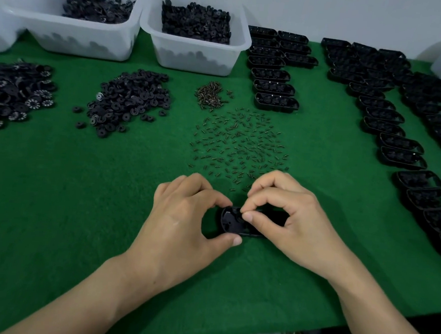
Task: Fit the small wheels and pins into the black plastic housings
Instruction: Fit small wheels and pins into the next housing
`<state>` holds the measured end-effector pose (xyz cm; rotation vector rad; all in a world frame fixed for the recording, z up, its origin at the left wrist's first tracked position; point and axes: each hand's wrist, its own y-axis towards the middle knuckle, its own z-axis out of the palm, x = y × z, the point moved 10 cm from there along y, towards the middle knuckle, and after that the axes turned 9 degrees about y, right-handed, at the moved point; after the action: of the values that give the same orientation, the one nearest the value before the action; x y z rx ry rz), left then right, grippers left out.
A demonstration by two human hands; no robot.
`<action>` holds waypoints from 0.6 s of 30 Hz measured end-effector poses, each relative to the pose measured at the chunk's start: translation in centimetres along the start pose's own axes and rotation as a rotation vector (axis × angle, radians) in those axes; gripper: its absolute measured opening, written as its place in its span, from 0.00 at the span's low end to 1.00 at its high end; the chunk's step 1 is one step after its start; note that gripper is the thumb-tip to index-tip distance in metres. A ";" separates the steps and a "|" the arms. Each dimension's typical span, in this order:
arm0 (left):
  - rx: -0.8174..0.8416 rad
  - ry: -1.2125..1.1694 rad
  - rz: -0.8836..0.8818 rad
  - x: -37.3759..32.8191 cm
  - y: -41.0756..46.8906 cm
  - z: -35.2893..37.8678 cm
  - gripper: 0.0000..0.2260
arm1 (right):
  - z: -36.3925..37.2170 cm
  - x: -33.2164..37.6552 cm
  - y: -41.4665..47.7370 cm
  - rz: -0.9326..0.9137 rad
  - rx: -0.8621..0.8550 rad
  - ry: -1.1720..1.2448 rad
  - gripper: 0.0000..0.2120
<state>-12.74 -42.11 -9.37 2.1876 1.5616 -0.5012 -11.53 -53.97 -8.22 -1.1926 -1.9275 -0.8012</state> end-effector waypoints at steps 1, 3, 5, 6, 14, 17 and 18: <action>0.001 0.001 0.000 0.0 0.0 0.0 0.18 | 0.0 0.0 0.0 0.000 -0.003 0.009 0.04; 0.000 0.003 0.000 0.0 0.0 0.0 0.18 | 0.2 0.2 0.1 -0.010 0.003 0.023 0.03; -0.001 0.005 0.001 0.0 0.0 0.0 0.18 | 0.4 0.3 0.1 -0.024 0.010 0.003 0.03; -0.001 0.005 0.001 0.0 0.0 0.1 0.18 | 0.4 0.2 0.1 -0.027 0.007 -0.011 0.03; -0.008 0.005 0.000 0.1 0.0 0.0 0.18 | 0.2 0.2 0.1 -0.044 -0.015 -0.064 0.05; -0.004 0.006 0.002 0.0 0.0 0.0 0.17 | -0.4 0.3 0.1 -0.041 -0.037 -0.008 0.05; -0.006 0.005 0.001 0.0 0.0 0.0 0.17 | -0.8 0.3 0.1 -0.040 -0.051 0.016 0.05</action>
<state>-12.72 -42.11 -9.37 2.1871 1.5627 -0.4901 -11.34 -54.47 -7.53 -1.1774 -1.9343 -0.8835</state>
